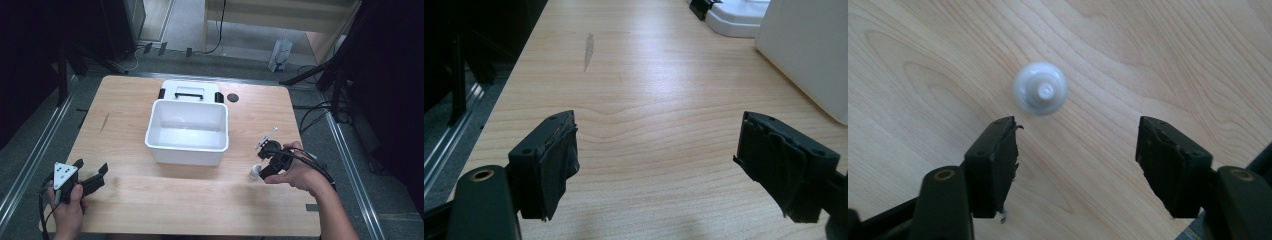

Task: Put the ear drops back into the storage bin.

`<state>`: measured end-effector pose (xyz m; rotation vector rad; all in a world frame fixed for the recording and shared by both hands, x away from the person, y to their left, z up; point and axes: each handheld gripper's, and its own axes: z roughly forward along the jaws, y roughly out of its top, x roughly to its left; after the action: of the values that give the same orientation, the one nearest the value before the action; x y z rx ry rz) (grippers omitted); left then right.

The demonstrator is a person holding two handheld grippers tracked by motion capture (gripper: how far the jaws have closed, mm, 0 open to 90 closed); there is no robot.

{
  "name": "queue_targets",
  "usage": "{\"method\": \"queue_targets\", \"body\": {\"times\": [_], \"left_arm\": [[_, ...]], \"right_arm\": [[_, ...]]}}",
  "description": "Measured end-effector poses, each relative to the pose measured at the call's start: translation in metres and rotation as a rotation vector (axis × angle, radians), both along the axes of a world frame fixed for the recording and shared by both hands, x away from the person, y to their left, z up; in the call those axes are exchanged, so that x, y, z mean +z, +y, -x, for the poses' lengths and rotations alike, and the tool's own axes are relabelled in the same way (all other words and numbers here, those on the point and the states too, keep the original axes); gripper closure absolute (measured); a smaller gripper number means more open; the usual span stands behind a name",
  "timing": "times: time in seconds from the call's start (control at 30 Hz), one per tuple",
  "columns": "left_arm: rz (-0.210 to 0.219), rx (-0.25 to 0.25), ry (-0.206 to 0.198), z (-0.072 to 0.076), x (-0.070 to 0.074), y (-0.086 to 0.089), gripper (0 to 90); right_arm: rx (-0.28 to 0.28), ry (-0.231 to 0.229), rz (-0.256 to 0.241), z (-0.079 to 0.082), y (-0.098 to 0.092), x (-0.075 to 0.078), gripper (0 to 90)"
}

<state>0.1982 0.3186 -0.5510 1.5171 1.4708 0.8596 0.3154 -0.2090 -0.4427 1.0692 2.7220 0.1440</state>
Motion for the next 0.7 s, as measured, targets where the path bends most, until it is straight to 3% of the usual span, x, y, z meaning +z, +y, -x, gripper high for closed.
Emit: {"method": "queue_targets", "body": {"times": [0.13,0.23,0.4,0.5,0.57,0.7], "left_arm": [[0.0,-0.001,0.0,0.0,0.0,0.0,17.4],[0.002,-0.002,0.0,0.0,0.0,0.0,17.4],[-0.001,-0.005,0.003,0.0,0.0,0.0,17.4],[-0.001,-0.006,0.006,-0.001,0.0,0.0,17.4],[-0.001,-0.006,0.006,-0.001,0.0,0.0,17.4],[-0.001,-0.006,0.005,-0.001,0.0,0.0,17.4]], "right_arm": [[-0.011,0.024,0.004,-0.005,0.008,-0.003,41.0],[-0.018,0.042,0.016,-0.01,0.013,-0.006,49.9],[-0.025,0.063,0.019,-0.013,0.018,-0.008,52.1],[-0.041,0.08,0.031,-0.016,0.02,-0.01,58.0],[-0.051,0.104,0.003,-0.018,0.02,-0.01,69.0],[-0.043,0.12,-0.008,-0.018,0.021,-0.009,71.9]]}}
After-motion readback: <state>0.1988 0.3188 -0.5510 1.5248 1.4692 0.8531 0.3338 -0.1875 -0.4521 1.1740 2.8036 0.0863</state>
